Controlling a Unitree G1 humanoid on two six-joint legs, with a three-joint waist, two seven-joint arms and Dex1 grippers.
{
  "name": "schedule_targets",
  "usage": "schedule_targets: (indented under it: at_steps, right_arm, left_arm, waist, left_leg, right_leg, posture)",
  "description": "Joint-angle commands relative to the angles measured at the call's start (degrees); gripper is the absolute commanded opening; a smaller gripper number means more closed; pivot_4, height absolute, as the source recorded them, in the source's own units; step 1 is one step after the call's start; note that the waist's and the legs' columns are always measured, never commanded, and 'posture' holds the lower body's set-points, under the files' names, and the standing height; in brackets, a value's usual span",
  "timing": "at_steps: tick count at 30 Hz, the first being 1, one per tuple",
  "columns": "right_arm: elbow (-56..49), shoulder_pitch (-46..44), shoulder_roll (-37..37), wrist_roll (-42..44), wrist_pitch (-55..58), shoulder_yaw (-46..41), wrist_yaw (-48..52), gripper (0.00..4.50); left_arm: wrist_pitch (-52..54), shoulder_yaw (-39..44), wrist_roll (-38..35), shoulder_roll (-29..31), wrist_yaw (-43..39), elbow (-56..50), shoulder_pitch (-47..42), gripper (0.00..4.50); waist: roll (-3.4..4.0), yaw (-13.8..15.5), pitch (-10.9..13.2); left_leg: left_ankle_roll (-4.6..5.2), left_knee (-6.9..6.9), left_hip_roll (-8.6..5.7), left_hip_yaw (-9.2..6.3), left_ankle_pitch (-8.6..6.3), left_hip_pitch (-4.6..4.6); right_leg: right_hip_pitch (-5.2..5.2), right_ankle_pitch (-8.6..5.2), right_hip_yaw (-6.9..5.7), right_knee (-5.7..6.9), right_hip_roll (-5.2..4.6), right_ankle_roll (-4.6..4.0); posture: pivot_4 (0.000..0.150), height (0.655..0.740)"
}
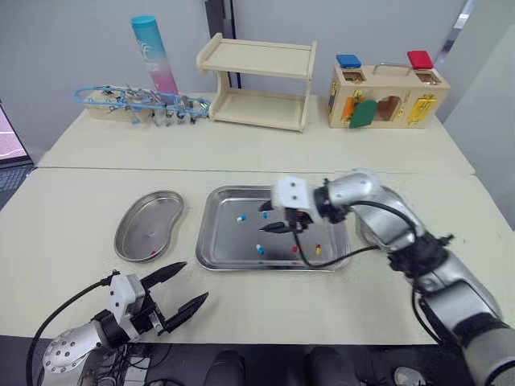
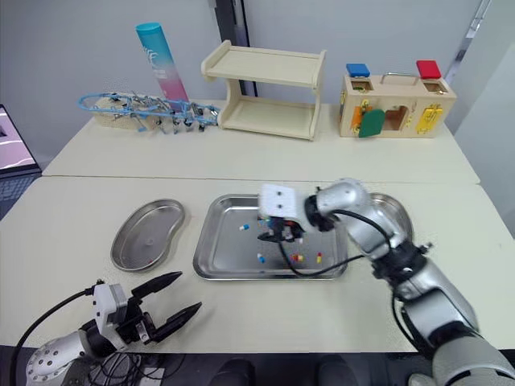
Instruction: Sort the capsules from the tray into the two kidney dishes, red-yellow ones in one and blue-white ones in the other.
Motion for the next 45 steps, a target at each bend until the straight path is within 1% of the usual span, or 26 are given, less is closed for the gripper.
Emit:
schedule_targets:
  at_steps: [1,7,11,15,23,31,34,37,39,40,45]
  right_arm:
    - [9.0,-4.7,3.4,-2.5,-3.6,1.4,0.9,2.24]
    - [29.6,-11.2,11.7,-6.5,-13.2,2.1,0.3,2.24]
    - [39.6,-13.9,14.9,-8.8,-18.8,1.3,-1.0,2.24]
    - [50.9,-17.6,19.2,-10.7,-22.6,-0.2,-5.0,2.24]
    - [60.7,-20.4,22.9,-13.2,-24.5,-2.7,-6.7,2.24]
    - [64.2,-21.0,24.3,-14.8,-23.6,-4.9,-6.8,2.24]
    - [64.7,-21.1,25.0,-15.4,-23.7,-5.7,-7.4,1.62]
    - [64.9,-21.0,25.5,-16.1,-23.8,-6.2,-7.6,0.75]
    - [65.2,-21.2,25.7,-16.5,-23.5,-6.4,-8.0,0.22]
    - [65.3,-21.3,25.8,-16.7,-23.3,-6.5,-8.2,0.03]
    - [65.1,-21.8,26.0,-16.6,-23.0,-7.4,-6.7,0.03]
  left_arm:
    - [1.8,0.9,-1.7,1.4,1.7,-3.9,0.1,4.50]
    - [5.4,0.7,-1.9,3.0,4.4,-7.1,-1.2,4.50]
    - [6.7,0.4,-2.0,3.2,5.8,-9.1,-1.0,4.50]
    - [8.4,0.0,-1.7,3.0,7.7,-12.0,0.1,4.50]
    - [10.6,0.3,-1.6,3.2,9.9,-14.9,1.0,4.50]
    - [11.0,0.1,-1.3,3.3,10.5,-15.3,1.1,4.50]
    - [11.1,0.0,-1.2,3.4,10.6,-15.3,1.0,4.50]
    - [11.1,-0.1,-1.2,3.5,10.7,-15.2,1.0,4.50]
    - [11.1,-0.1,-1.2,3.6,10.8,-15.2,1.0,4.50]
    - [11.2,-0.1,-1.2,3.7,10.8,-15.2,1.0,4.50]
    - [11.4,-0.2,-1.1,3.7,11.3,-15.7,1.1,4.50]
  waist:
    - [-0.01,0.0,0.0]
    - [0.02,-0.5,0.0]
    - [0.05,-0.8,0.0]
    - [0.06,-1.0,0.0]
    - [0.10,-1.2,0.1]
    - [0.15,-1.3,0.1]
    - [0.16,-1.3,0.1]
    - [0.16,-1.3,0.1]
    - [0.16,-1.4,0.1]
    - [0.16,-1.4,0.1]
    - [0.17,-1.4,0.1]
  left_leg:
    - [0.00,0.00,0.00,-0.01,0.00,-0.01]
    - [0.00,0.00,0.00,-0.01,0.00,0.01]
    - [0.00,-0.03,0.00,0.01,0.00,-0.01]
    - [0.00,-0.07,0.00,0.02,0.00,-0.02]
    - [0.00,-0.11,0.00,0.03,0.00,-0.03]
    - [0.00,-0.13,0.00,0.05,0.00,-0.02]
    - [0.00,-0.13,0.00,0.04,0.00,-0.03]
    - [0.00,-0.13,0.00,0.04,0.00,-0.03]
    - [0.00,-0.13,0.00,0.05,0.00,-0.03]
    - [0.00,-0.13,0.00,0.05,0.00,-0.03]
    - [0.00,-0.14,0.00,0.05,0.00,-0.03]
  right_leg:
    - [0.00,0.00,-0.01,-0.02,0.00,0.00]
    - [-0.02,0.00,-0.01,0.01,0.00,0.00]
    - [-0.09,0.00,0.03,0.02,0.01,-0.01]
    - [-0.16,0.01,0.07,0.06,0.03,-0.02]
    - [-0.18,0.01,0.10,0.05,0.04,-0.03]
    - [-0.20,0.01,0.12,0.05,0.05,-0.03]
    - [-0.20,0.01,0.12,0.05,0.05,-0.03]
    - [-0.20,0.01,0.12,0.05,0.05,-0.03]
    - [-0.20,0.01,0.12,0.05,0.05,-0.03]
    - [-0.20,0.01,0.13,0.05,0.05,-0.03]
    - [-0.20,0.01,0.13,0.06,0.05,-0.03]
  posture:
    - [0.150,0.7400]
    - [0.150,0.7400]
    - [0.150,0.7400]
    - [0.150,0.7400]
    - [0.150,0.7400]
    - [0.150,0.7400]
    - [0.150,0.7400]
    - [0.150,0.7400]
    - [0.150,0.7400]
    - [0.150,0.7400]
    - [0.150,0.7400]
